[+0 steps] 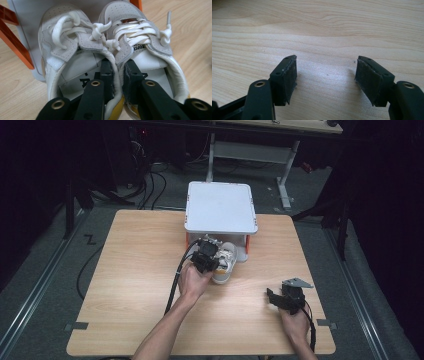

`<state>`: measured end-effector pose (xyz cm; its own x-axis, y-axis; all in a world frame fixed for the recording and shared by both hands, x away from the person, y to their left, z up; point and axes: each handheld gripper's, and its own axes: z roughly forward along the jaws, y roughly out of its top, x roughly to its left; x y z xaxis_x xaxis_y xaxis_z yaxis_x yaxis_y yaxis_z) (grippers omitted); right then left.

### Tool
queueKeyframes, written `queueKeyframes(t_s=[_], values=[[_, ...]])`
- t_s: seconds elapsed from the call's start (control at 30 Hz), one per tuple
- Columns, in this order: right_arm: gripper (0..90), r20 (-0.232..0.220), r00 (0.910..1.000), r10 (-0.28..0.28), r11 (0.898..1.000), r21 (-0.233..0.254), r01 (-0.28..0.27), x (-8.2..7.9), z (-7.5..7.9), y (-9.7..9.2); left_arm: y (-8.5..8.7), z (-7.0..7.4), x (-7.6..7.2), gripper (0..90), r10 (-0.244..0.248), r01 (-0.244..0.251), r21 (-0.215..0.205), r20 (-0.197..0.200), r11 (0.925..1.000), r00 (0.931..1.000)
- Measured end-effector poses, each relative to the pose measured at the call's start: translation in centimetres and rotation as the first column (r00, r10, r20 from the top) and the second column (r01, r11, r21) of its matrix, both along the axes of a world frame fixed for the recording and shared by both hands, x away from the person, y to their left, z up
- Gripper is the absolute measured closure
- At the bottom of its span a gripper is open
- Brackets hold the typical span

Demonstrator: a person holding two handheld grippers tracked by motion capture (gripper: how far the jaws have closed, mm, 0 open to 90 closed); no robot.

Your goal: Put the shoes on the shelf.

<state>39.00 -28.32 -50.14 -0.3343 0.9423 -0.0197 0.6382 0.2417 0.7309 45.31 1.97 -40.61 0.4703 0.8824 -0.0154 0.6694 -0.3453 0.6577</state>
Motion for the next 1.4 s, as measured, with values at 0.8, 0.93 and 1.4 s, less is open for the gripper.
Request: queueKeyframes(t_s=[0.8,0.93,1.4], values=[[40.9,0.045,0.995,0.089,0.994,0.064,-0.092,0.8,3.1,0.7,0.1,-1.6,3.0,79.5,0.103,-0.102,-0.022,0.057,0.9946,0.993],[47.8,0.088,0.984,0.155,0.976,0.143,-0.167,2.1,6.3,1.8,-0.1,-2.0,3.3,79.4,0.11,-0.109,-0.023,0.064,0.9938,0.9919],[66.9,0.198,0.9441,0.263,0.929,0.212,-0.304,6.5,14.5,5.4,-0.7,-2.4,4.4,78.8,0.128,-0.127,-0.014,0.096,0.9918,0.9871]])
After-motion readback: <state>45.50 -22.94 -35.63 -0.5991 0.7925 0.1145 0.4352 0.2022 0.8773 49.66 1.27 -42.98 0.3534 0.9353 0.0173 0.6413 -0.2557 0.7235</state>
